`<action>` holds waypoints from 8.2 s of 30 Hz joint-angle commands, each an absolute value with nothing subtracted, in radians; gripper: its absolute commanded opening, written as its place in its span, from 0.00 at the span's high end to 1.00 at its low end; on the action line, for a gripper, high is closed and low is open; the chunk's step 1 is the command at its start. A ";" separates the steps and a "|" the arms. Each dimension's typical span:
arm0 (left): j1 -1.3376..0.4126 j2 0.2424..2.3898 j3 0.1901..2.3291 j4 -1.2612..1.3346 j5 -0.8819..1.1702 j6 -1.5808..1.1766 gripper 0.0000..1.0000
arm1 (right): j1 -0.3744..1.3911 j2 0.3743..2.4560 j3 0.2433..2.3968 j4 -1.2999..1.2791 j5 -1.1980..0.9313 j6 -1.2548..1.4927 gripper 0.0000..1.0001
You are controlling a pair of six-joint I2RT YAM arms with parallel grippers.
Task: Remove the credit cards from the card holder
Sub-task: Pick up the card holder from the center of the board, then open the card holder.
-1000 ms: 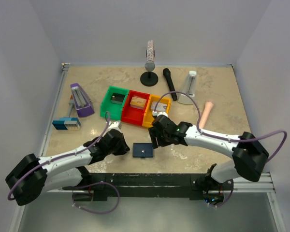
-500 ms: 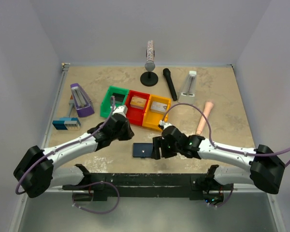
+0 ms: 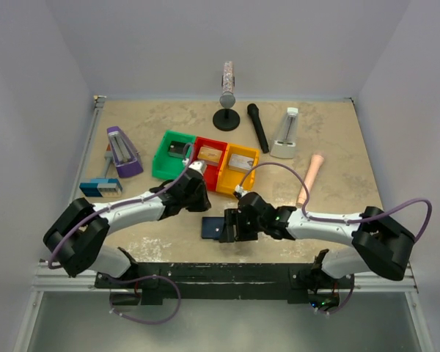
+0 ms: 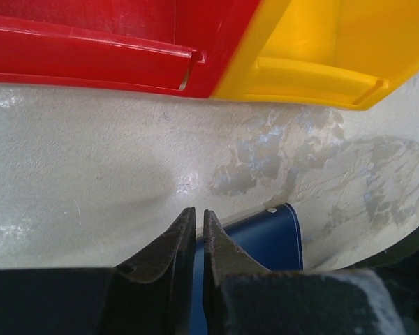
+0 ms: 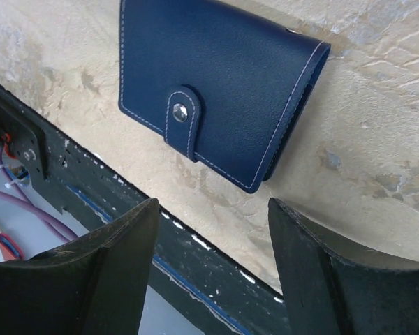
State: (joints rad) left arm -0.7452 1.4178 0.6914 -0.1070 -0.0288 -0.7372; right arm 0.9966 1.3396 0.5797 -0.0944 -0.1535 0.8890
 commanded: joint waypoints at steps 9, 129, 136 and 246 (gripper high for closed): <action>-0.742 1.512 0.675 -0.018 -0.005 -0.724 0.89 | 0.980 1.428 0.583 -0.005 -0.193 0.939 0.36; -0.916 1.131 0.153 0.195 -0.066 -1.098 0.93 | 0.775 1.428 0.442 0.324 -0.474 0.936 1.00; -0.914 0.945 0.132 0.133 -0.158 -1.078 0.78 | 0.769 1.209 0.501 0.086 -0.387 0.786 1.00; -0.900 0.710 0.034 1.046 0.440 -1.005 0.93 | 0.767 0.930 0.854 -0.205 -0.799 0.646 0.85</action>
State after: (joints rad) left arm -0.9035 0.7204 0.0528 0.9787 0.4271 -1.0119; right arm 0.7677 0.9470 0.7891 -0.1627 -0.7784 0.6895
